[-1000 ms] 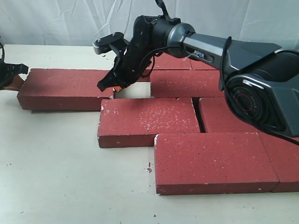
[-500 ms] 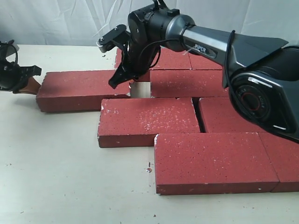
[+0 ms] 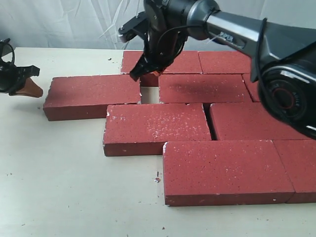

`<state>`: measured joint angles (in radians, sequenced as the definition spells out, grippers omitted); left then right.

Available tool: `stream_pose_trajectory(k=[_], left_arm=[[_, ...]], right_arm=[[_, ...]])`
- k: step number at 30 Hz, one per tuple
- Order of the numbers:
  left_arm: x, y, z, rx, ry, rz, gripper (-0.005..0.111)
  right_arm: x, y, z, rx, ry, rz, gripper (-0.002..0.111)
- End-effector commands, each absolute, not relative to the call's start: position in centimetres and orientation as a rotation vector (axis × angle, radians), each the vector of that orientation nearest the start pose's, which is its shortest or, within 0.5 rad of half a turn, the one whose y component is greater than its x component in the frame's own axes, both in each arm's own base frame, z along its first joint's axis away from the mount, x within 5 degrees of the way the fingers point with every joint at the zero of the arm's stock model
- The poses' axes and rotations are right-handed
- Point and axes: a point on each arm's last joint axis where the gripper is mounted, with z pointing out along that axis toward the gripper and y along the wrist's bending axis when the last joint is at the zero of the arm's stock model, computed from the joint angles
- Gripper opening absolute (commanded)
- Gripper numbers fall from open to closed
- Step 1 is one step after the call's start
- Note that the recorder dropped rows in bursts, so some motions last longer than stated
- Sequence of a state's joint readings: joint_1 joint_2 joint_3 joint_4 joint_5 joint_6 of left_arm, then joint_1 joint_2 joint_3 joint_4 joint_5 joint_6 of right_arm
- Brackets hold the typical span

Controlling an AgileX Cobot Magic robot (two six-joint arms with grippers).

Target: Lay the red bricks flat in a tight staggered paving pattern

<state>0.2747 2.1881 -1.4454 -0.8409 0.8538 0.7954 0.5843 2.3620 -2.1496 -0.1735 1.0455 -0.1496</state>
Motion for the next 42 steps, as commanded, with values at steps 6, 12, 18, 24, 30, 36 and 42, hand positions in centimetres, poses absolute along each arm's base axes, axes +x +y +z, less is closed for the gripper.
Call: stream_pose_trajectory(k=[6, 12, 18, 24, 30, 36, 42], left_arm=[[42.6, 6.3, 13.6, 0.011, 2.702, -0.577, 0.000], [42.8, 4.5, 13.2, 0.054, 2.717, -0.582, 0.000], [42.9, 3.0, 13.2, 0.102, 2.722, -0.594, 0.000], [43.1, 2.2, 13.2, 0.128, 2.719, -0.591, 0.000], [43.1, 2.2, 13.2, 0.119, 2.712, -0.589, 0.000], [43.2, 2.2, 13.2, 0.120, 2.710, -0.585, 0.000], [43.2, 2.1, 13.3, 0.108, 2.705, -0.599, 0.000]], right_arm=[[43.5, 22.3, 25.1, -0.957, 2.551, -0.120, -0.001], [40.5, 19.2, 25.7, -0.923, 2.470, -0.096, -0.001], [36.0, 15.2, 25.2, -0.868, 2.389, -0.072, -0.001], [32.4, 10.1, 23.9, -0.744, 2.332, -0.078, -0.001], [31.6, 8.8, 23.0, -0.689, 2.238, -0.066, -0.001], [31.9, 9.0, 22.8, -0.687, 2.197, -0.059, -0.001], [31.9, 9.0, 22.8, -0.685, 2.196, -0.057, -0.001]])
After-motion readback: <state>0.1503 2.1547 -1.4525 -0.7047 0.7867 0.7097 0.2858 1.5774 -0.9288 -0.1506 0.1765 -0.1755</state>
